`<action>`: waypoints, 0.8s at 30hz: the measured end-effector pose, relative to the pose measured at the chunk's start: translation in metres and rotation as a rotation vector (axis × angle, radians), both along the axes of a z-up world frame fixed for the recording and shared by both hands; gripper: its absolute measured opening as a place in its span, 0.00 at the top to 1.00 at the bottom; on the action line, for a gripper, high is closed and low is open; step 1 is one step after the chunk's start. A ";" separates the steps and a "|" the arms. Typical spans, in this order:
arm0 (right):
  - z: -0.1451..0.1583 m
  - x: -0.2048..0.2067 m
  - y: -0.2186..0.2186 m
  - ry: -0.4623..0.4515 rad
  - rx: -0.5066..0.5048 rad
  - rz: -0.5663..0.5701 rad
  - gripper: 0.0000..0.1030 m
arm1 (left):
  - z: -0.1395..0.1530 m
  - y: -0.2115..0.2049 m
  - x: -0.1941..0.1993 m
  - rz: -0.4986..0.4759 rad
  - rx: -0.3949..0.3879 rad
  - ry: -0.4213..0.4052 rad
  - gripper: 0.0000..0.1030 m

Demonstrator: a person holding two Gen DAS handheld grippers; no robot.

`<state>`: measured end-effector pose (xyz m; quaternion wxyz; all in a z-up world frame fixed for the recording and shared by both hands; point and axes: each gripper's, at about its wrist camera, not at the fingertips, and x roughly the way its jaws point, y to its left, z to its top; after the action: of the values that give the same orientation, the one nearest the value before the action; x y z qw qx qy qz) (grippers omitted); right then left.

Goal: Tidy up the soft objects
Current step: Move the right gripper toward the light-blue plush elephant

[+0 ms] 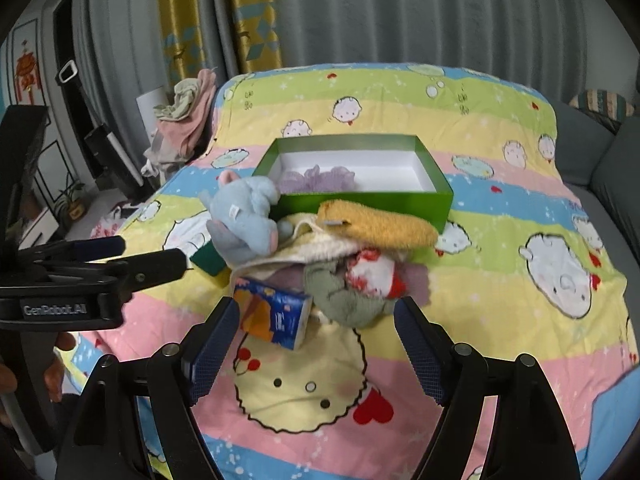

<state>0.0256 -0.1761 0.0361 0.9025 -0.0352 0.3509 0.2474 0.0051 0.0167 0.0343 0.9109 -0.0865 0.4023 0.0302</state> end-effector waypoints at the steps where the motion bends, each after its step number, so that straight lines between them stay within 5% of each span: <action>1: -0.003 0.001 -0.002 0.011 0.004 -0.006 0.22 | 0.000 0.000 -0.002 0.002 0.005 -0.005 0.01; 12: -0.019 0.008 0.001 0.056 -0.009 -0.029 0.22 | -0.016 0.006 -0.005 -0.003 0.002 -0.019 0.01; 24: -0.026 0.018 0.017 0.048 -0.024 0.002 0.22 | -0.040 0.025 0.010 -0.004 -0.107 0.012 0.01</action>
<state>0.0437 -0.1594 0.0098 0.8930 -0.0406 0.3755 0.2450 0.0155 0.0421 -0.0052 0.9025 -0.1341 0.4091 0.0073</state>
